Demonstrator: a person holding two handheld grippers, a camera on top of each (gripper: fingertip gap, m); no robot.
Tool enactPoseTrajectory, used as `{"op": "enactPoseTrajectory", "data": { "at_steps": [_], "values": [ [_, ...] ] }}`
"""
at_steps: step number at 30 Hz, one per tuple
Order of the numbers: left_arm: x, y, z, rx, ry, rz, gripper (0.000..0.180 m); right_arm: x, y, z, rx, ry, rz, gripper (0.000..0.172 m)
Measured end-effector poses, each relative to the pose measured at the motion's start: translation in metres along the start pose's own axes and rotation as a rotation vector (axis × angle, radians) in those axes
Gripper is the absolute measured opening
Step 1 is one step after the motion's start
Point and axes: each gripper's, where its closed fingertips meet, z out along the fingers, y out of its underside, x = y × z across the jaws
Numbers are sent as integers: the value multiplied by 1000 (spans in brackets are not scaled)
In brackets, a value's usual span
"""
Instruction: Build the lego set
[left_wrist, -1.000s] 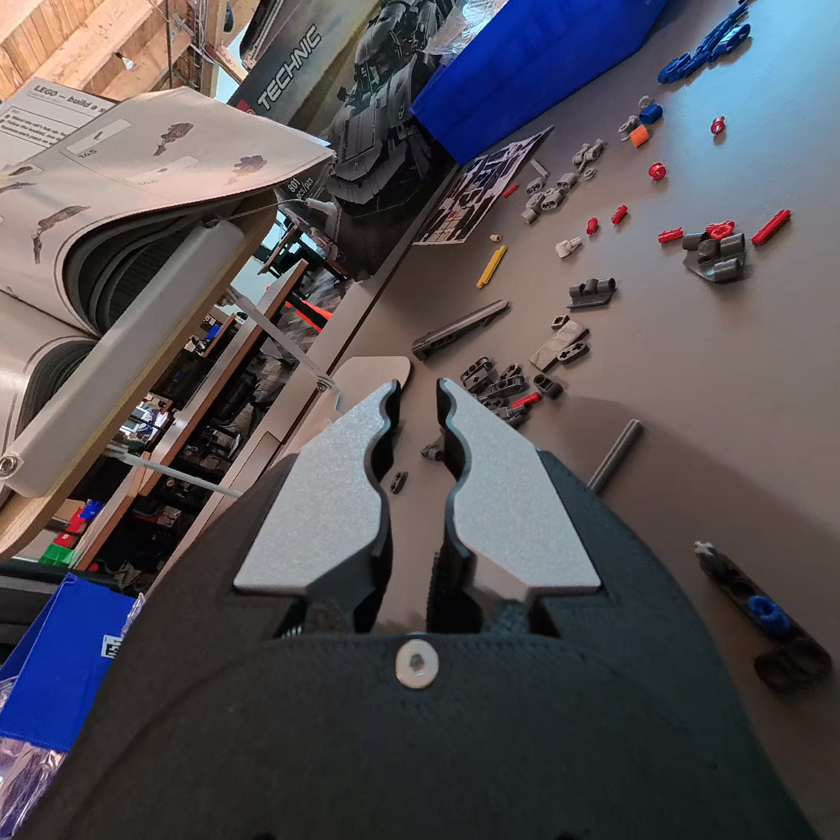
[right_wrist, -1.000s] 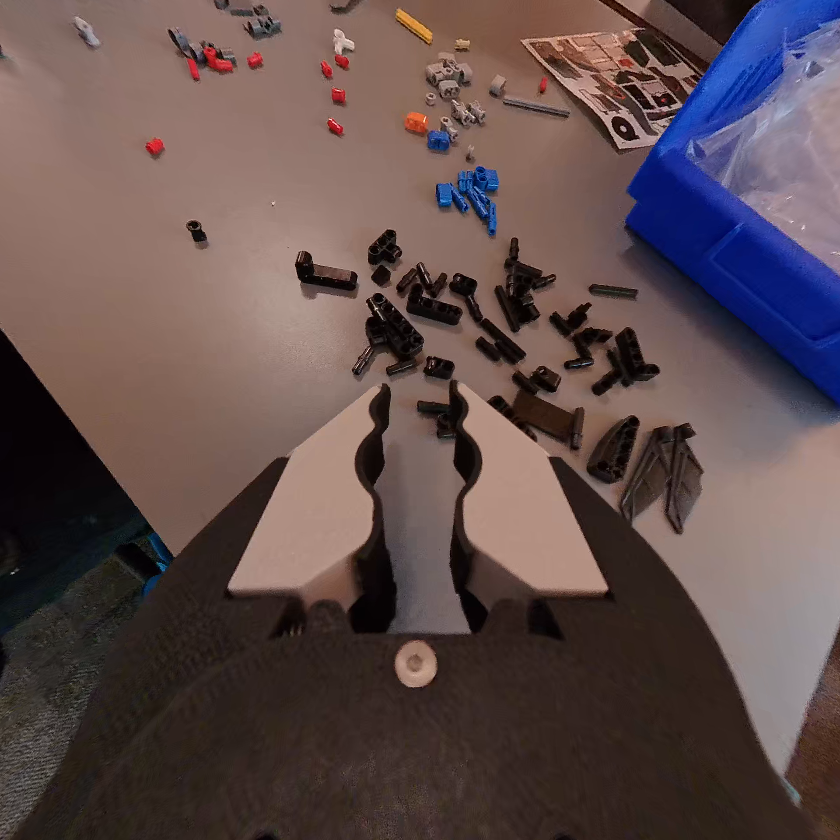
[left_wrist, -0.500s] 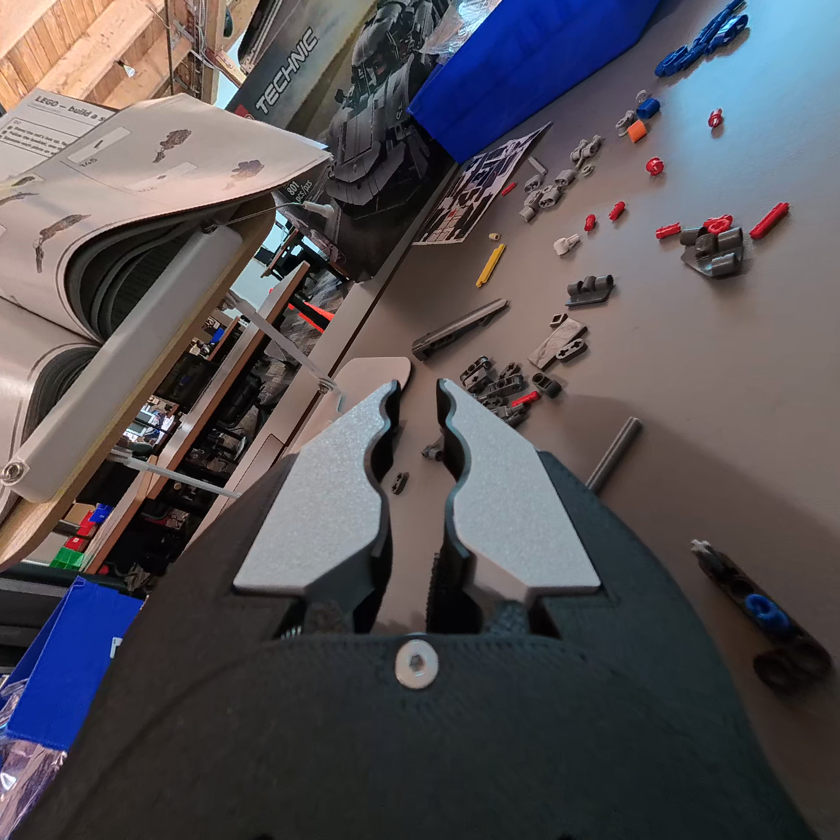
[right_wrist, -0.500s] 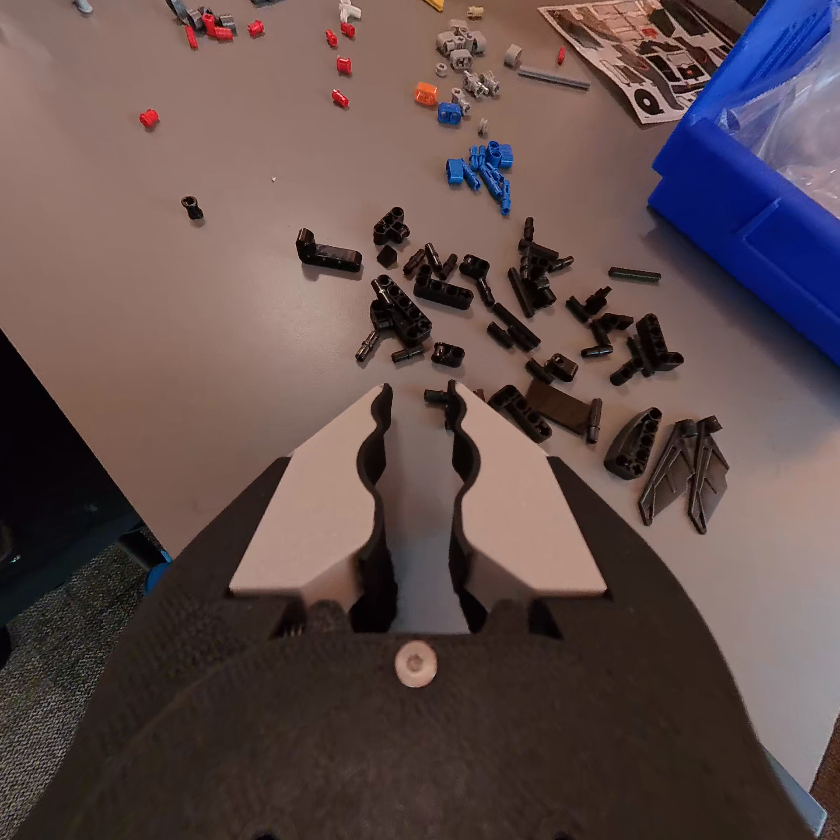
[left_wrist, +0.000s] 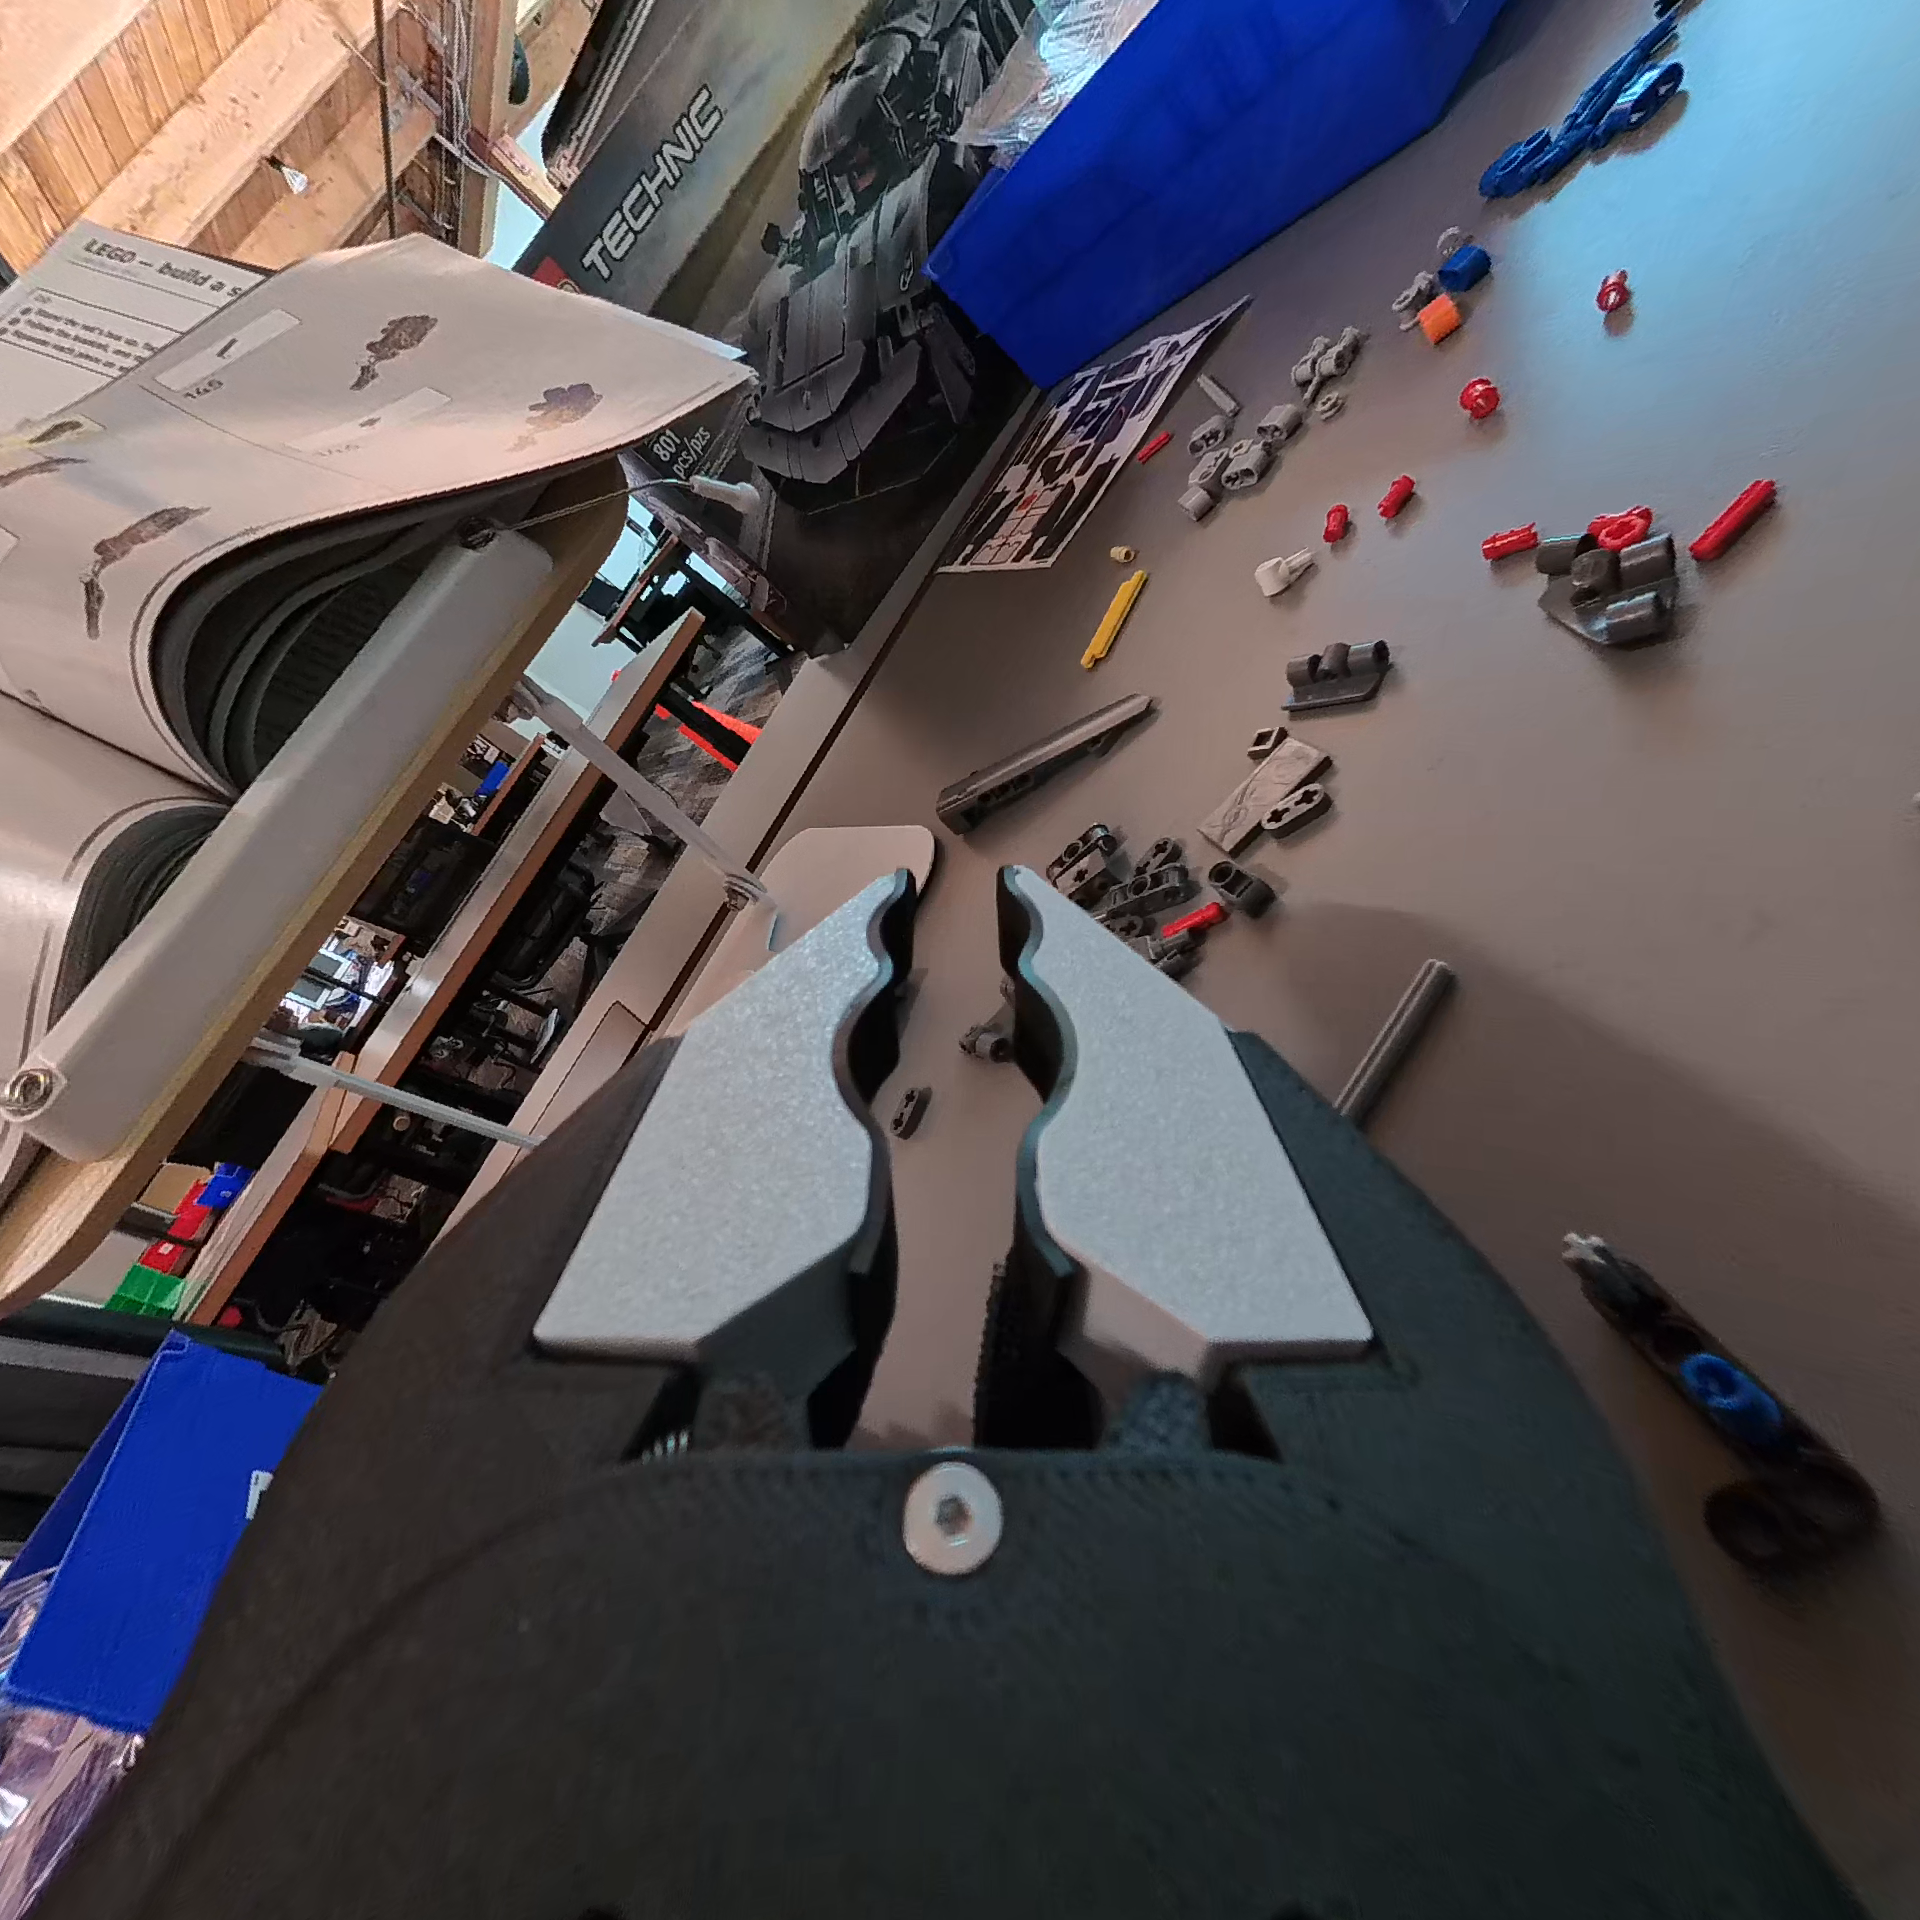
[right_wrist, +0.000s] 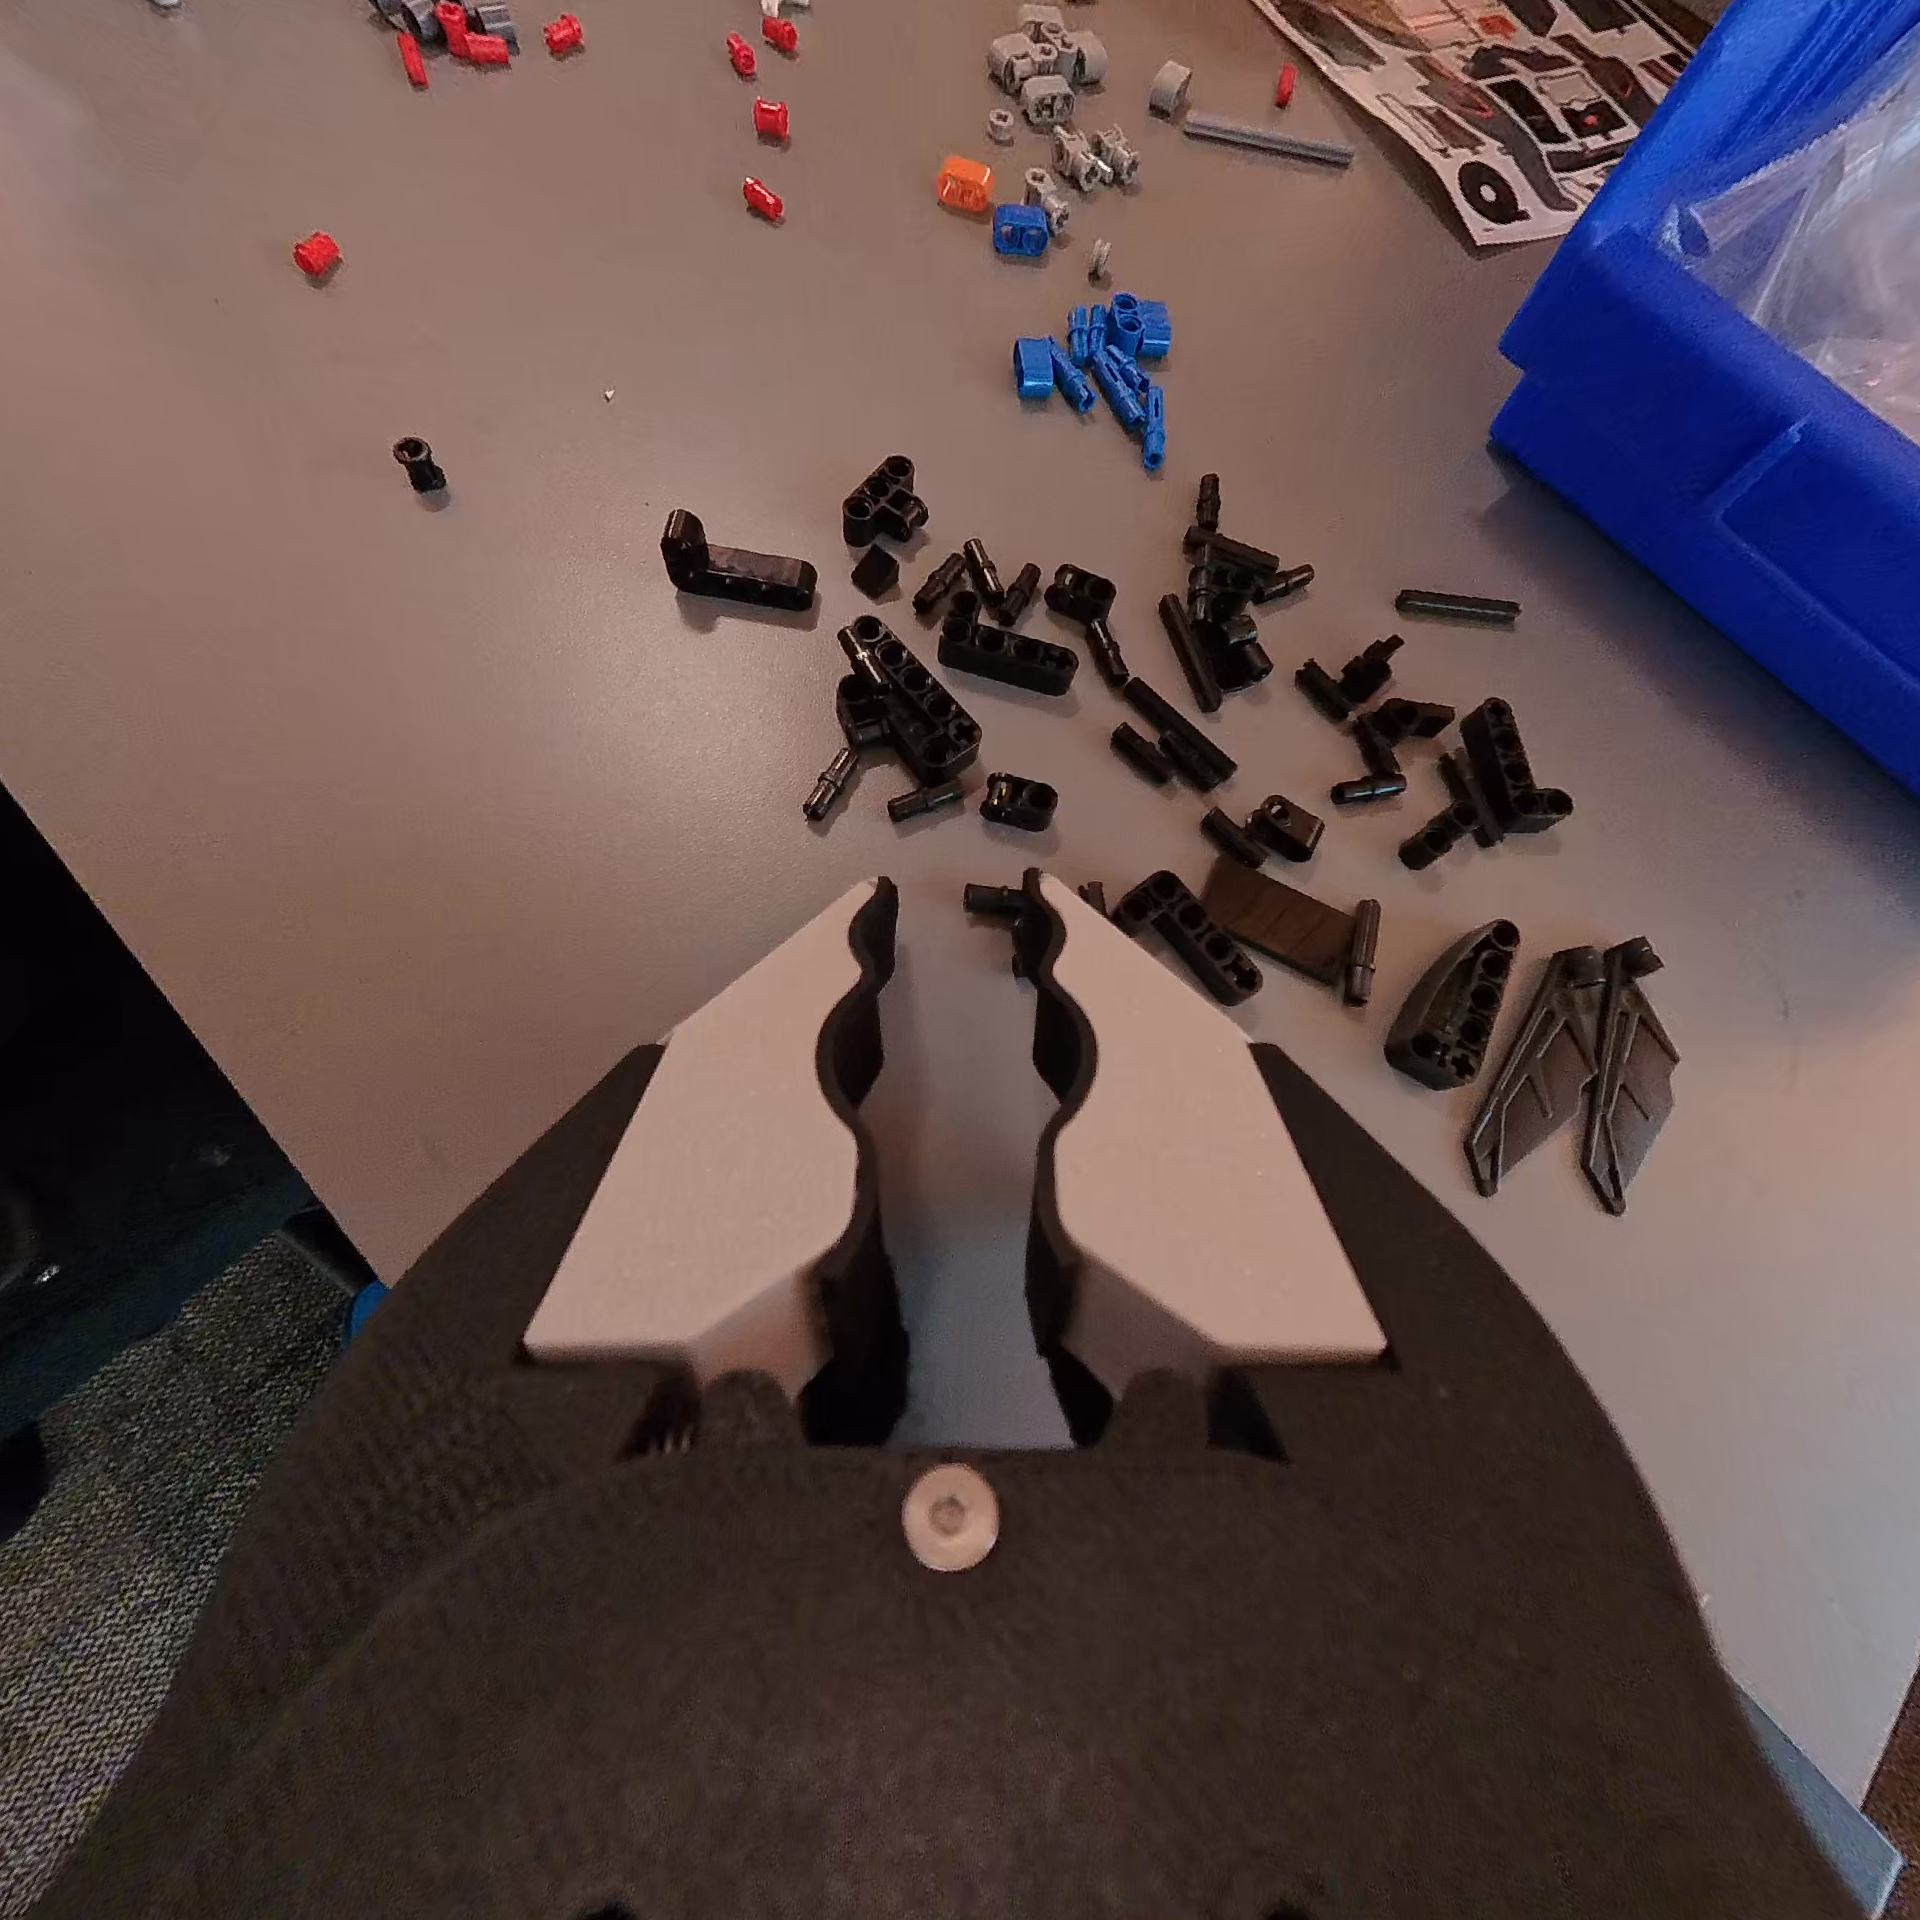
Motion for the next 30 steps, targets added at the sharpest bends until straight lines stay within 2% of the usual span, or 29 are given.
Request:
{"op": "enactPoseTrajectory", "data": {
  "at_steps": [24, 26, 30],
  "values": [
    [1, 0, 0, -1, 0, 2, 13, 0, 0, -1, 4, -6, 0, 20],
    [0, 0, 0, -2, 0, 2, 13, -1, -1, -2, 11, -5, -6, 19],
    [0, 0, 0, -1, -2, 3, 13, -4, -7, -8, 64, -2, -43, 4]
  ]
}}
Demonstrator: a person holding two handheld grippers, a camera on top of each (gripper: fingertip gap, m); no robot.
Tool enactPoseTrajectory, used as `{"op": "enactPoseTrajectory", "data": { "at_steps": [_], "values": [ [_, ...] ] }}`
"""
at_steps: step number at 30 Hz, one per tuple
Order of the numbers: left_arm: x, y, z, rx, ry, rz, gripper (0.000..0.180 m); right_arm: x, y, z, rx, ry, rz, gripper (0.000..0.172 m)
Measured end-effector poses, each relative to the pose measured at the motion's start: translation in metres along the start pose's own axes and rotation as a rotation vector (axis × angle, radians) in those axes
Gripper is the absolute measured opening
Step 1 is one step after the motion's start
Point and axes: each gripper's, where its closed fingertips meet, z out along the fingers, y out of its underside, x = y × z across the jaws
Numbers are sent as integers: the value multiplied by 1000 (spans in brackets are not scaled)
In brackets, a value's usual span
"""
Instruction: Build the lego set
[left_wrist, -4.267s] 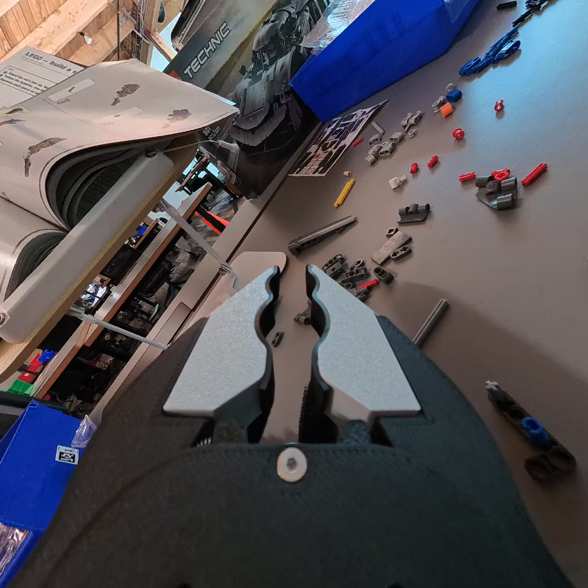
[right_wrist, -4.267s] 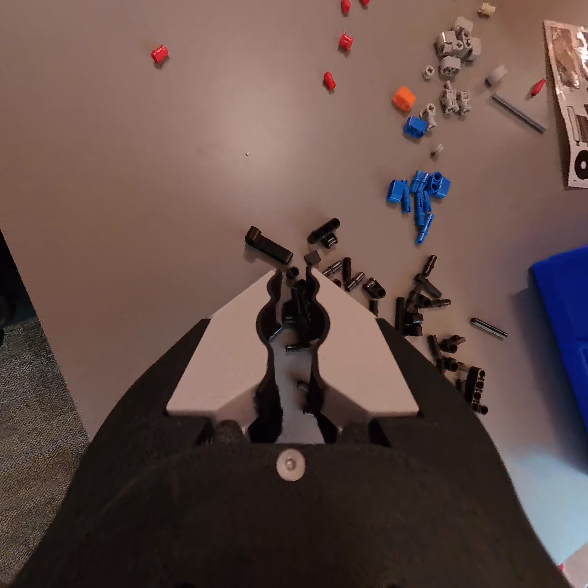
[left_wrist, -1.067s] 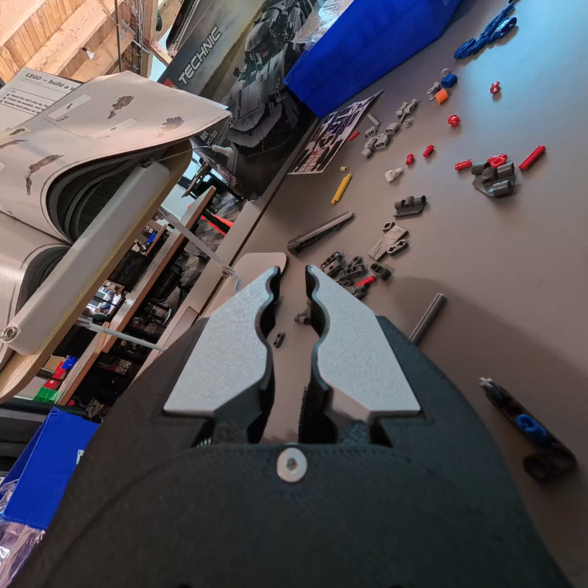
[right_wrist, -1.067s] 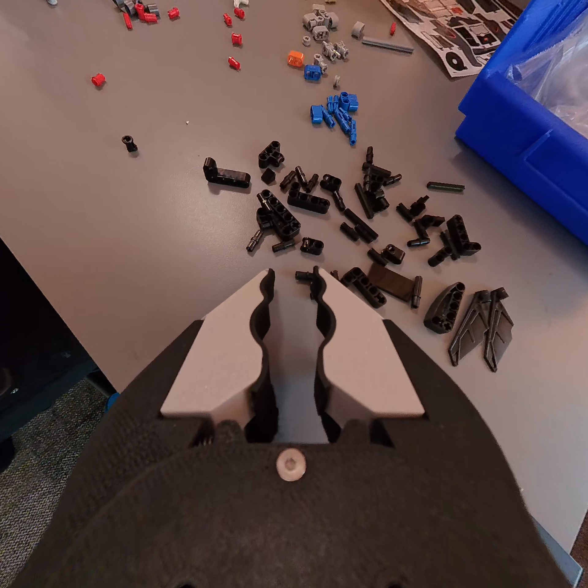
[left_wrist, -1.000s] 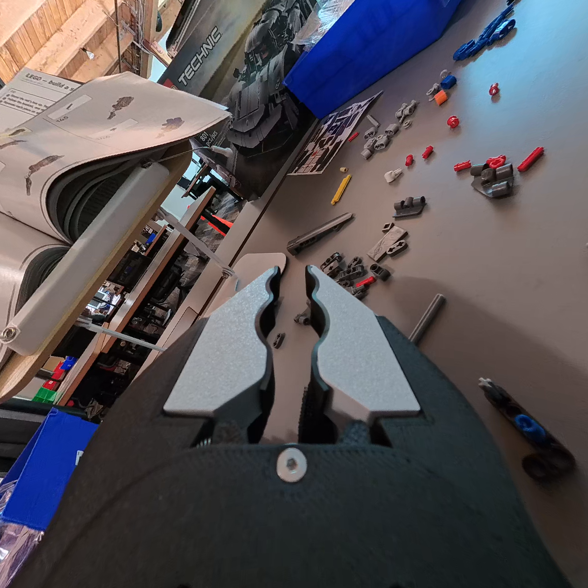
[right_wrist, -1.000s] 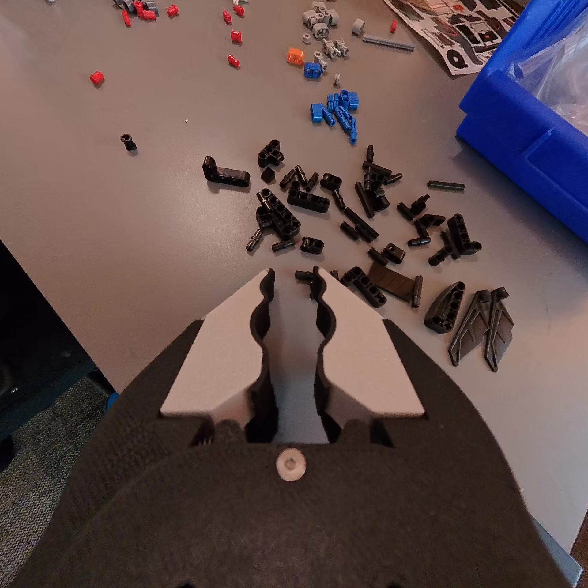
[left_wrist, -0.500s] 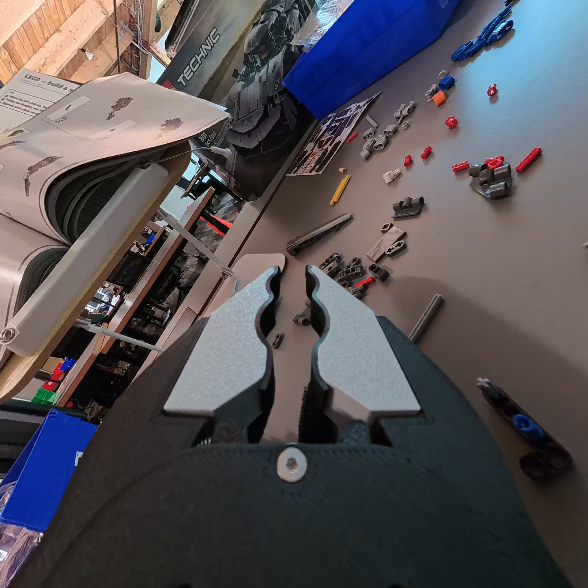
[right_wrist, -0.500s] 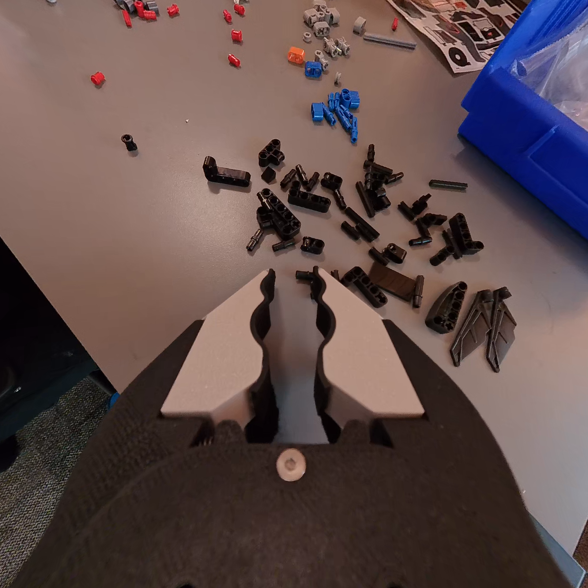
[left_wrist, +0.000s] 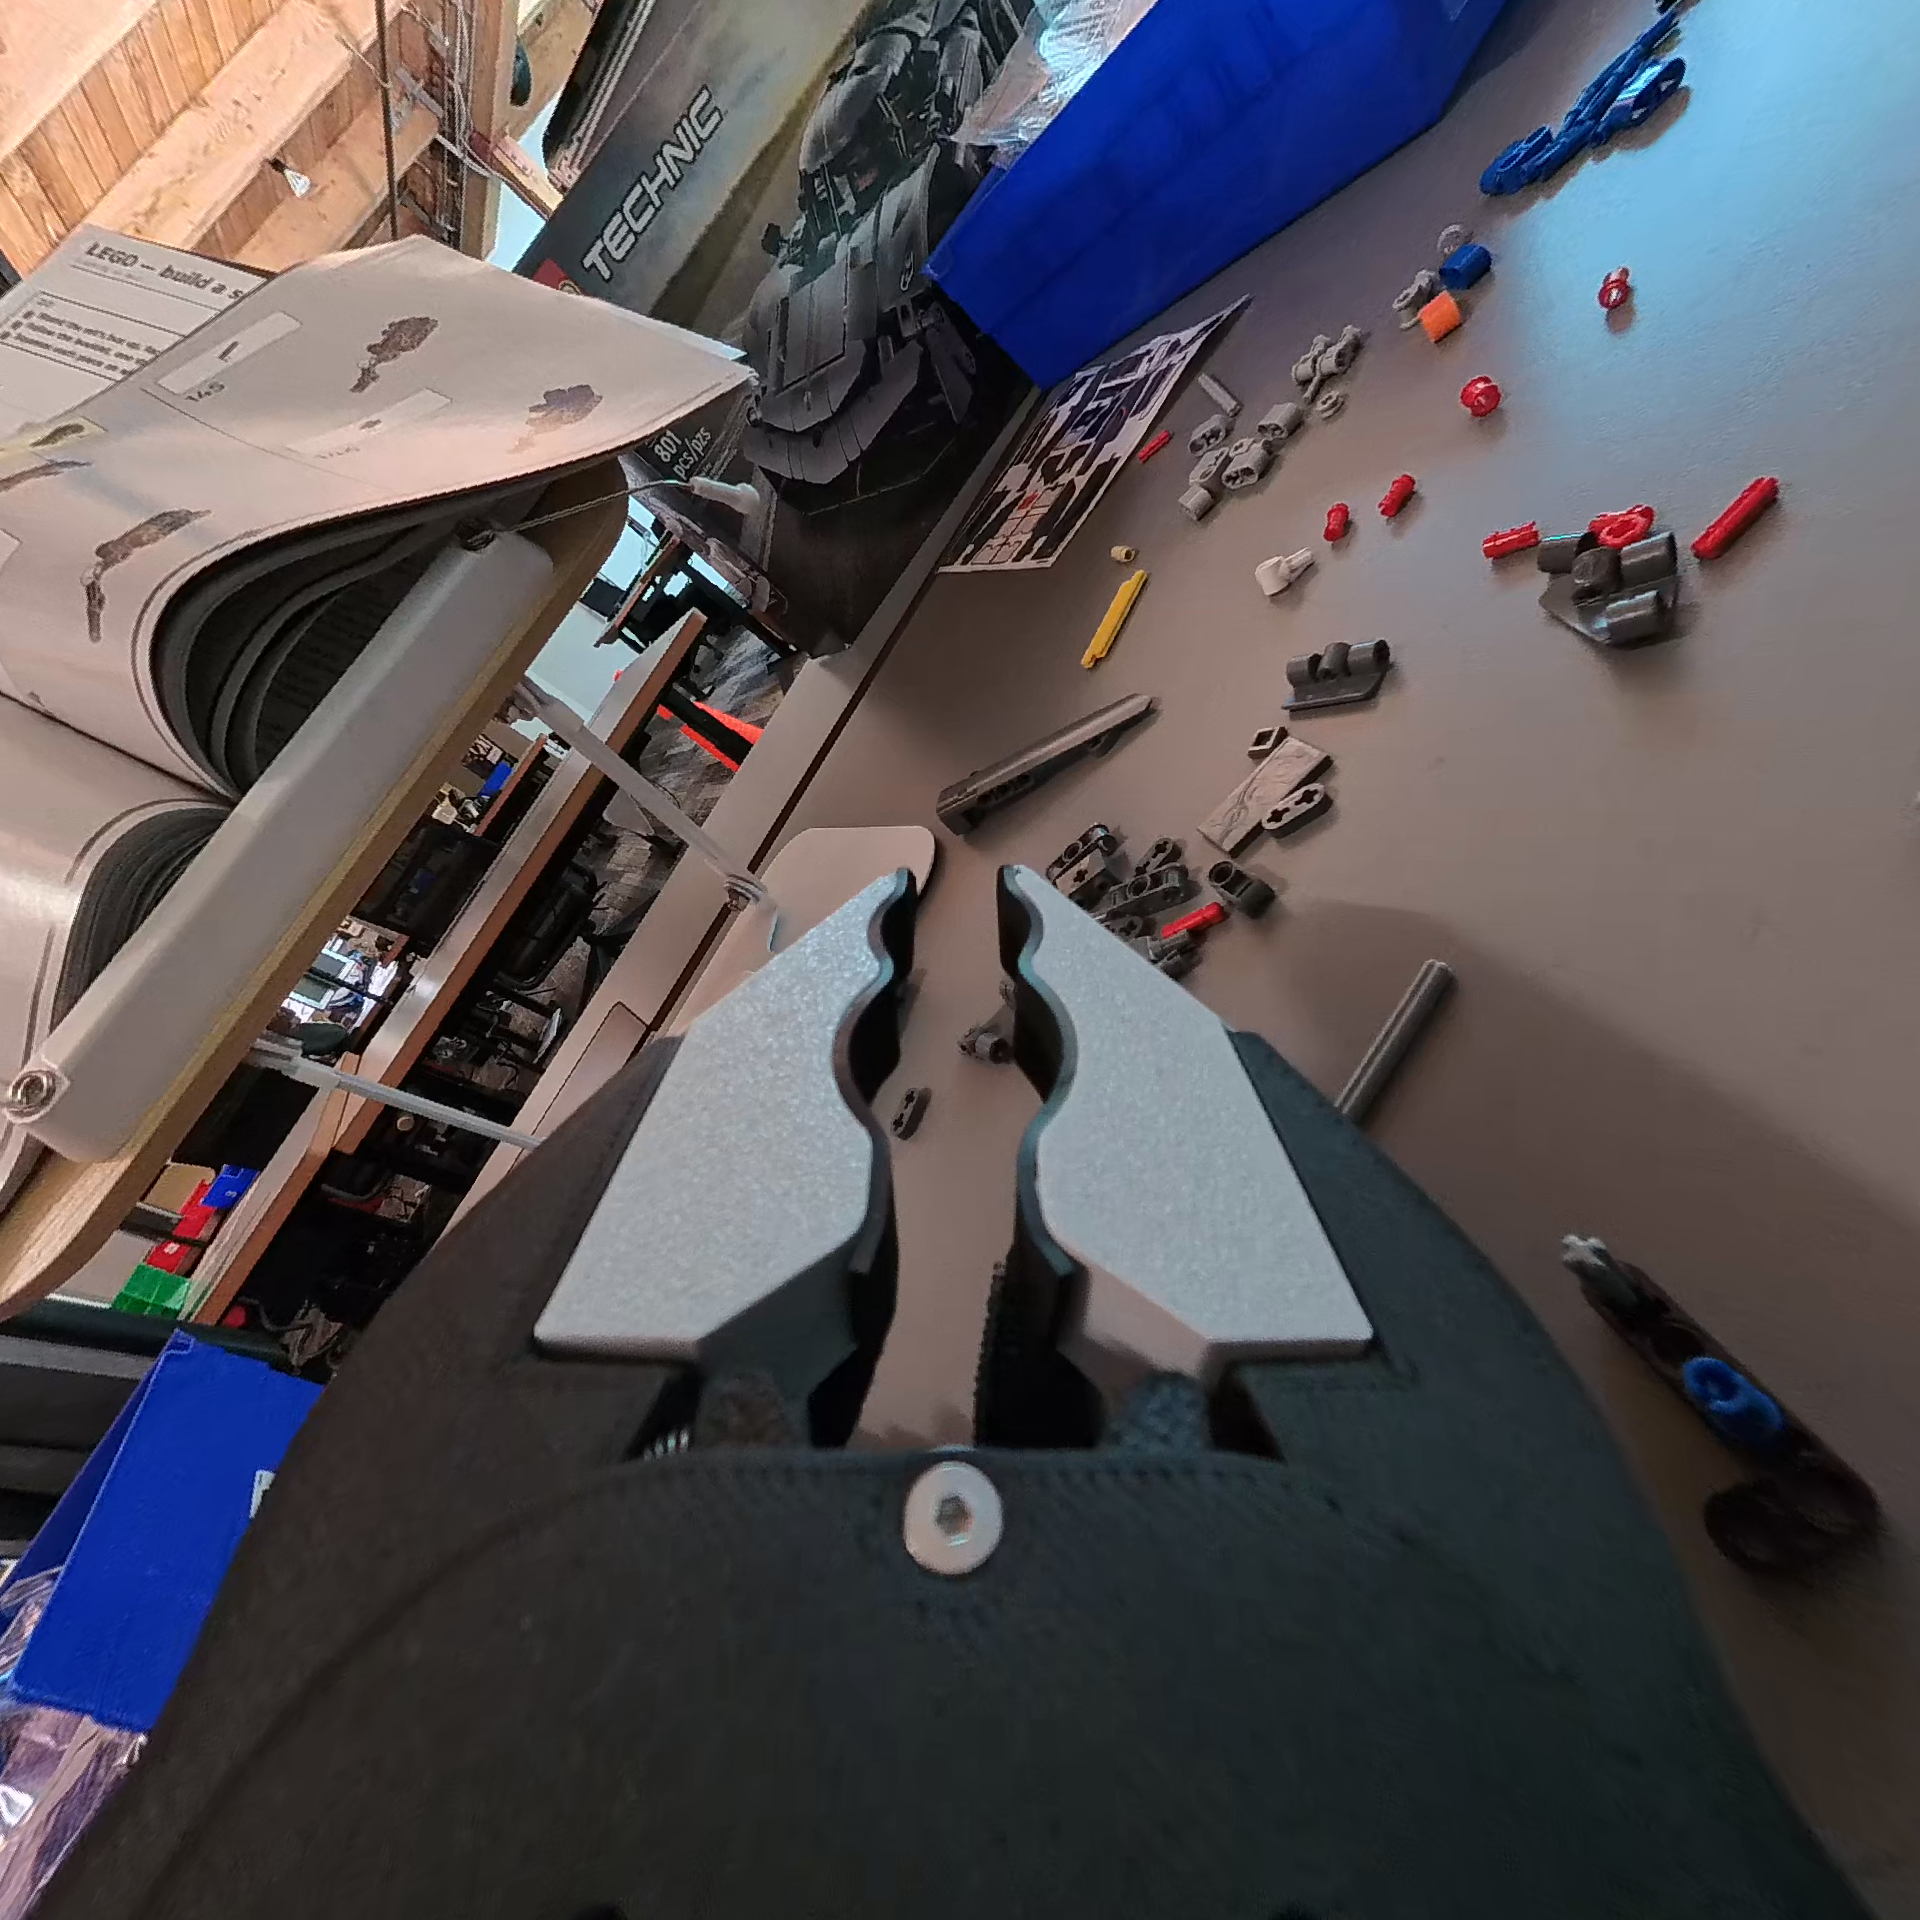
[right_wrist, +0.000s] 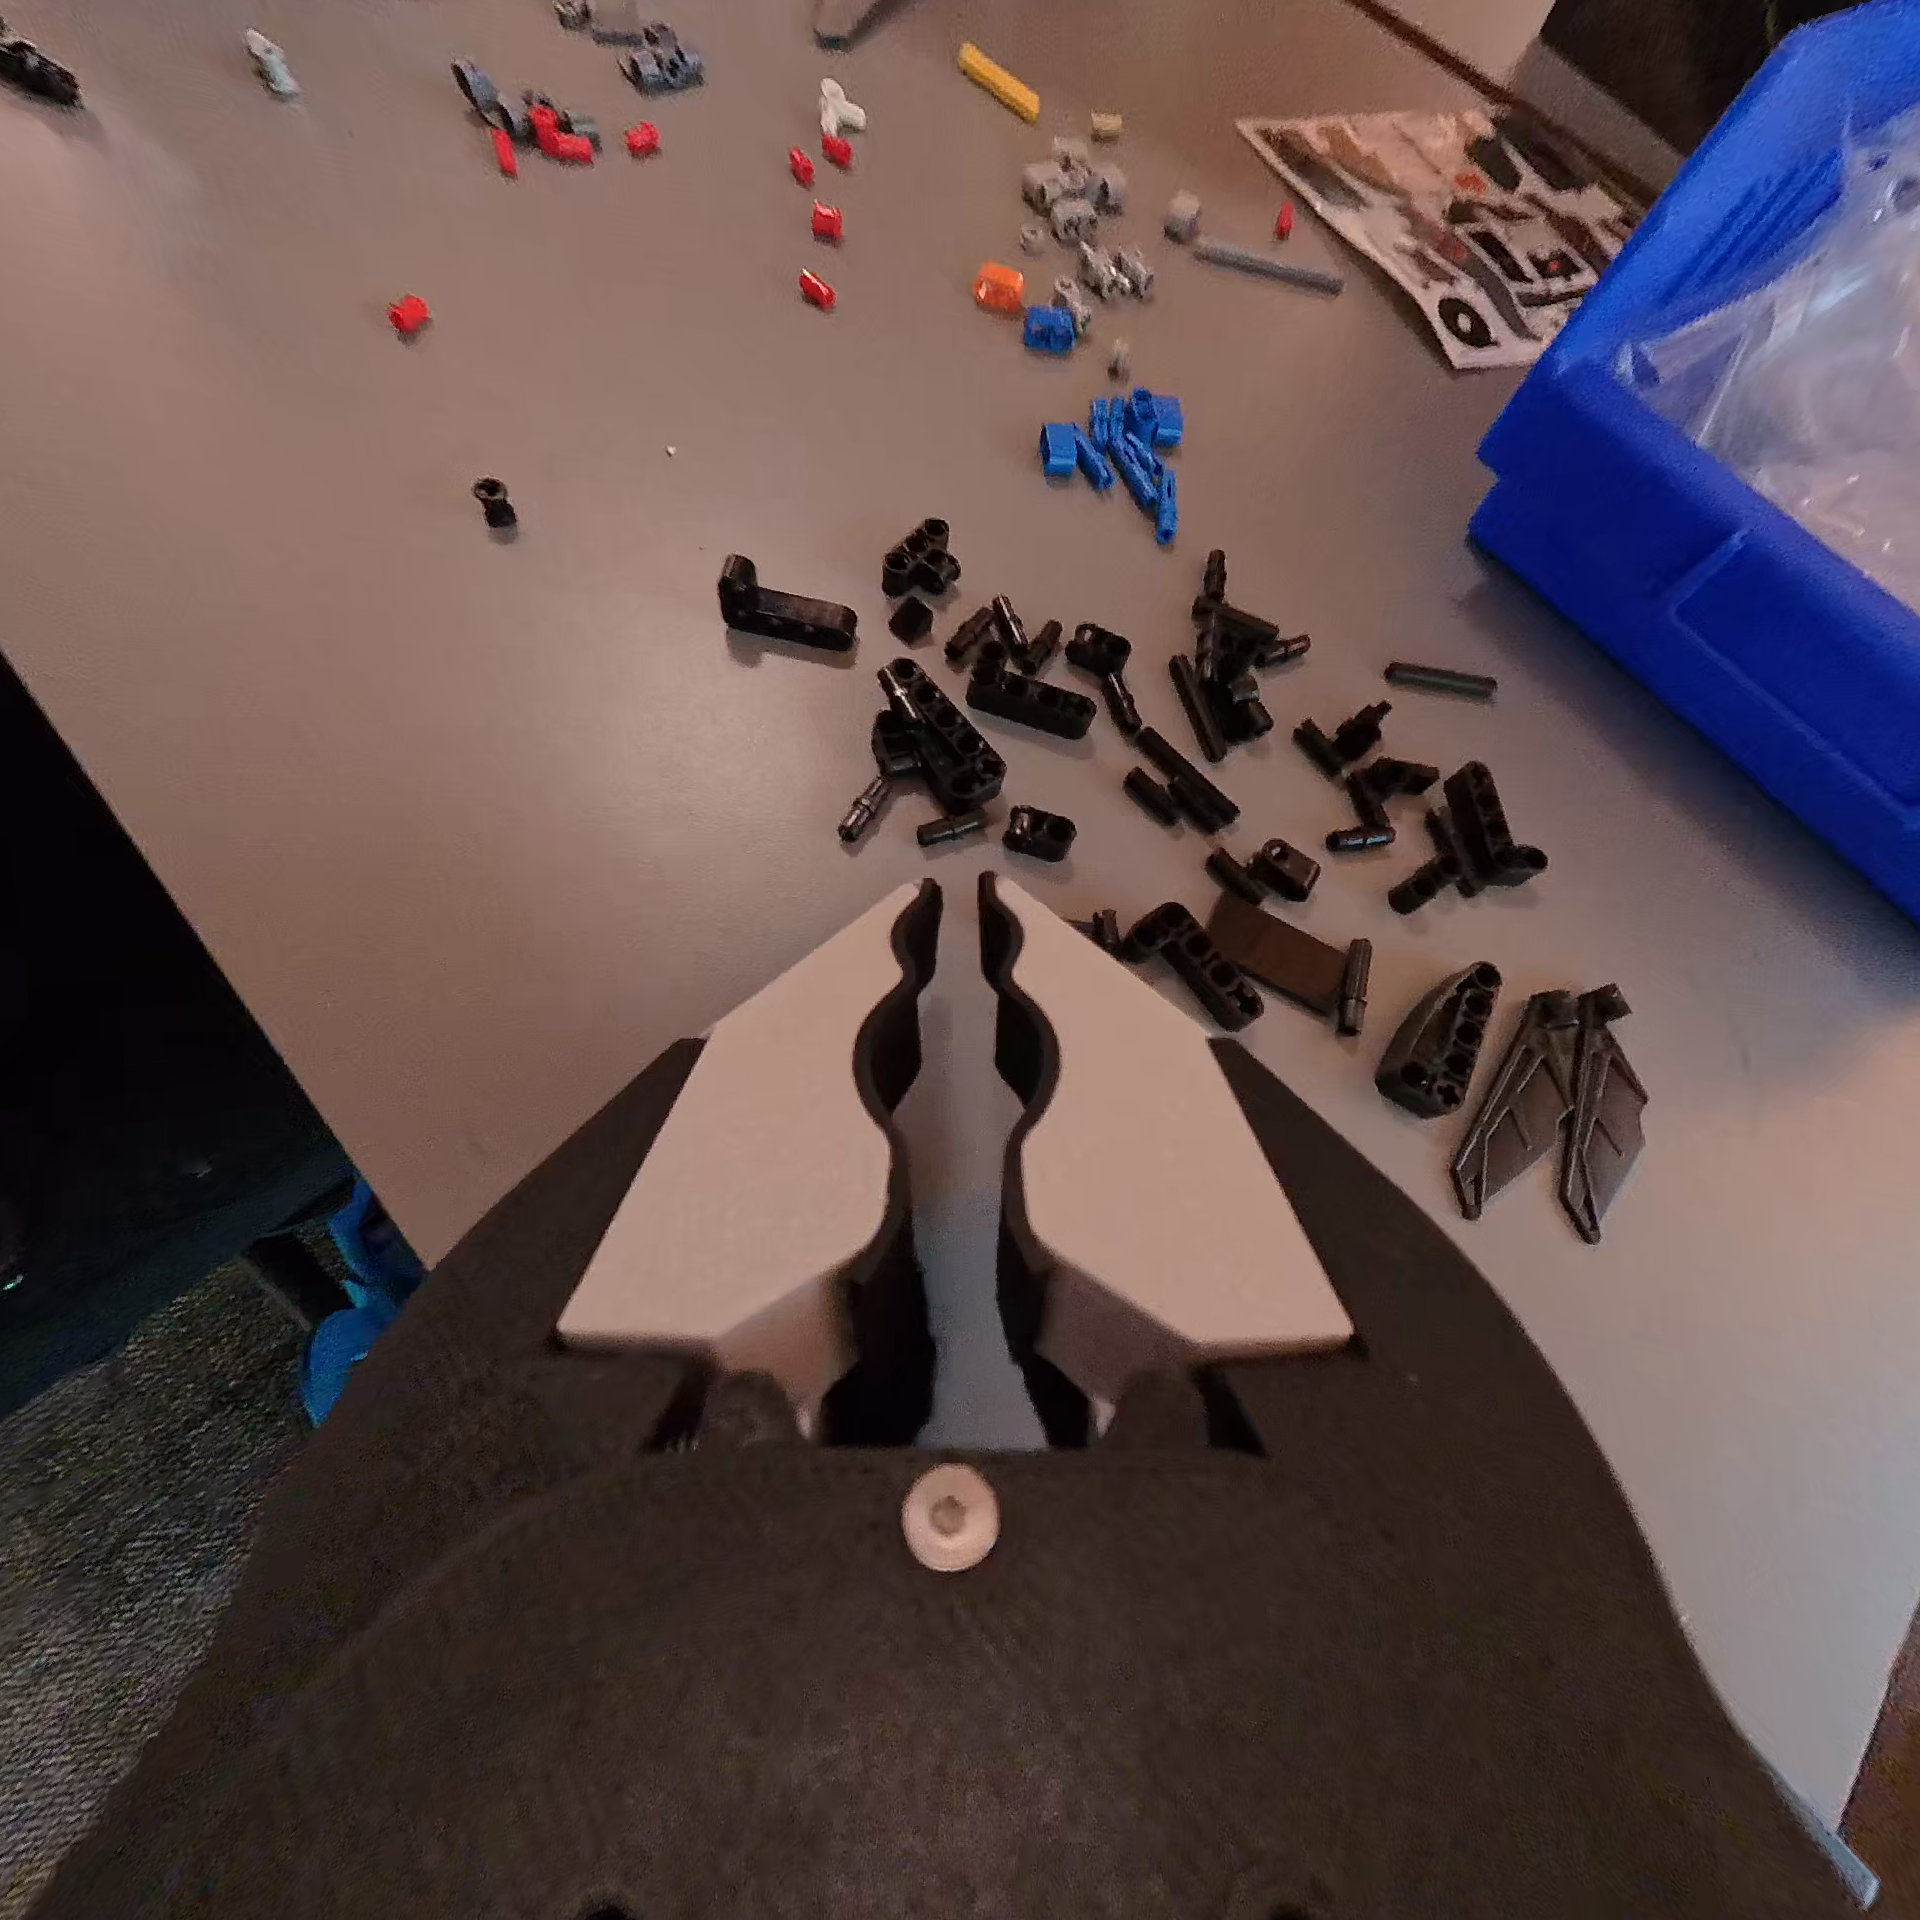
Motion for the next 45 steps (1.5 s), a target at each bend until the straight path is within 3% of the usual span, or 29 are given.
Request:
{"op": "enactPoseTrajectory", "data": {
  "at_steps": [14, 33, 45],
  "values": [
    [-1, -3, -2, 13, -1, 0, 13, -2, -17, -14, 138, -12, -6, 0],
    [-4, -13, -8, 55, 6, -11, 12, 1, -12, -3, 73, -4, 14, 0],
    [-10, -29, -19, 114, -3, -35, 13, -48, -95, 15, 176, -6, -142, 0]
  ]
}}
